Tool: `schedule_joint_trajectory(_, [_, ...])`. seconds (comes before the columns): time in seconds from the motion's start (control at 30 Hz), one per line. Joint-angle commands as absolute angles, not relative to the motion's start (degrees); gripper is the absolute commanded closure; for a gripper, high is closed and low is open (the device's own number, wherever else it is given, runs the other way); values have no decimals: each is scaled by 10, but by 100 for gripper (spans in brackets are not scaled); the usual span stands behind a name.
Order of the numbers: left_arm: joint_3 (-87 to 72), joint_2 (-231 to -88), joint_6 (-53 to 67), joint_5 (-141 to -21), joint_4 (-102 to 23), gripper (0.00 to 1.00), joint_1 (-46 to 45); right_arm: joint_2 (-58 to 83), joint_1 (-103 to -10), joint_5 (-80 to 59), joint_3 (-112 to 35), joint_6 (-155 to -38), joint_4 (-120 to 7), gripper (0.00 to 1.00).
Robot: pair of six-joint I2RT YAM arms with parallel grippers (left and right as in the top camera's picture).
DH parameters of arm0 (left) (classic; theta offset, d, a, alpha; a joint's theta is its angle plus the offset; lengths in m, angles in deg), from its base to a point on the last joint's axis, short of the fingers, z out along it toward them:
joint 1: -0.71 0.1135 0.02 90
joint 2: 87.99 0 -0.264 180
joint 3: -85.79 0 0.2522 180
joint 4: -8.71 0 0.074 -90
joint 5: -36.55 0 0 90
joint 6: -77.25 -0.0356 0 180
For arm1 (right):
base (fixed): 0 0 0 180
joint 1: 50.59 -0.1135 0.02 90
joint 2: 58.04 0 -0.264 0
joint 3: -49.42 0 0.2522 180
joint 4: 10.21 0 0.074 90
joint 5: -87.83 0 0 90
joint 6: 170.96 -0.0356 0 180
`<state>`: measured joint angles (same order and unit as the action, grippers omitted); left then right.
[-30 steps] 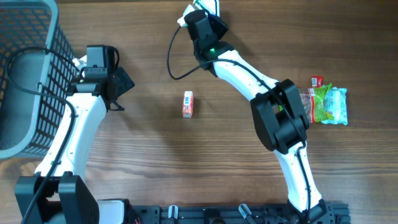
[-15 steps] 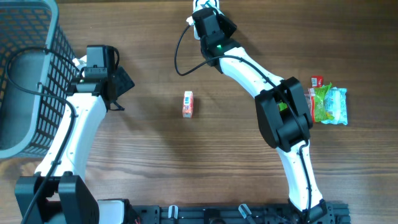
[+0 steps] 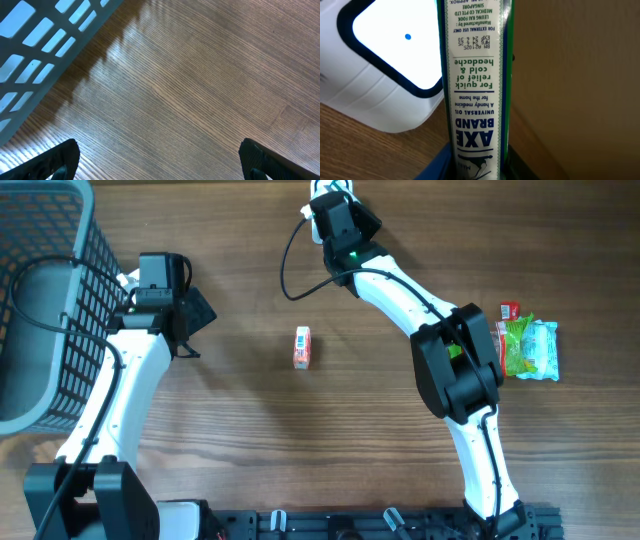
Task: Scan the item barcode
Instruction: 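Hold the green box barcode up to the white scanner with the right gripper, then lower the green box onto the table at right and release it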
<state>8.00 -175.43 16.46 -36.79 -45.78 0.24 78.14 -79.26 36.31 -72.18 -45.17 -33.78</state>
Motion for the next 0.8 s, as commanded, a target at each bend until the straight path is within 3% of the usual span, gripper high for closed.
schedule_joint_trajectory(0.0, [80,-1757,160,-360,-456,0,5,710,-793,351,-727,-595,-380,96])
schedule_joint_trajectory(0.3, [80,-1757,160,-360,-456,0,5,477,-787,219,-727,-862,-760,95])
schedule_joint_trajectory(0.47, [80,-1757,160,-360,-456,0,5,433,-739,103,-726,-905,-943,94])
schedule_joint_trajectory(0.6, [80,-1757,160,-360,-457,0,5,434,-685,16,-685,-907,-993,96])
schedule_joint_trajectory(0.77, [80,-1757,160,-360,-456,0,5,434,-638,11,-575,-945,-968,96])
